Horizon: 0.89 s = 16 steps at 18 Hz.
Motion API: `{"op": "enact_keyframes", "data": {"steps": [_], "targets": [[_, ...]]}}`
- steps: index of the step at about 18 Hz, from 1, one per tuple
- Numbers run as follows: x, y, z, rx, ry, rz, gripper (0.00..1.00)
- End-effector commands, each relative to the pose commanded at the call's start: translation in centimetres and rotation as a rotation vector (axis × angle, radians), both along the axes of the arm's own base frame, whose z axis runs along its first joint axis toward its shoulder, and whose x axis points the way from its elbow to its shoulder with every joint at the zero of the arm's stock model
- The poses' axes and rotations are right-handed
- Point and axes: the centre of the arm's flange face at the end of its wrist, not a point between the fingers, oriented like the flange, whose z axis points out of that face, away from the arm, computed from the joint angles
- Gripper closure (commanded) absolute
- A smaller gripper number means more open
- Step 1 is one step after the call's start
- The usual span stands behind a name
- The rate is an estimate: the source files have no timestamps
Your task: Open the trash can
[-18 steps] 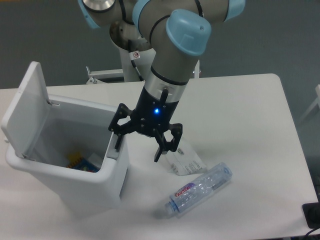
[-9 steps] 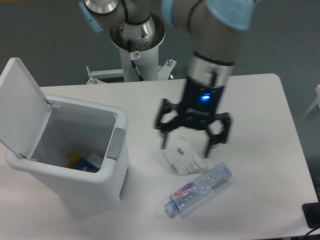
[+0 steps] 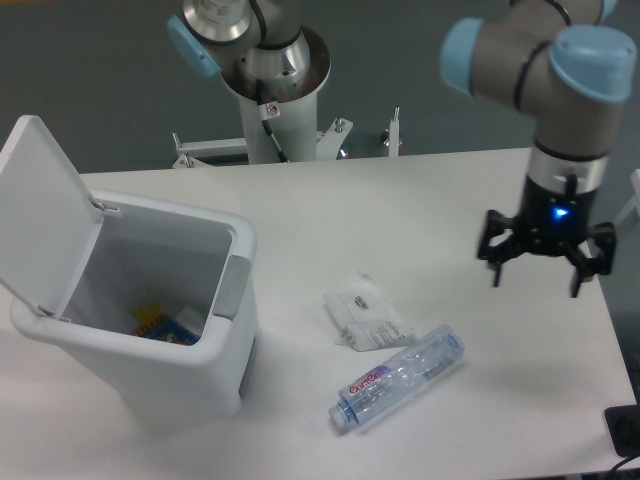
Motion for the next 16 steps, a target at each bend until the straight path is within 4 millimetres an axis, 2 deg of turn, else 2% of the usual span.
{"op": "enact_keyframes", "data": {"steps": [1, 6, 16], "targets": [[-0.3, -0.8, 0.0, -0.007, 0.004, -0.019, 0.0], [-0.5, -1.7, -1.5, -0.103, -0.008, -0.062, 0.0], [0.0, -1.7, -2.1, -0.172, -0.028, -0.104, 0.0]]}}
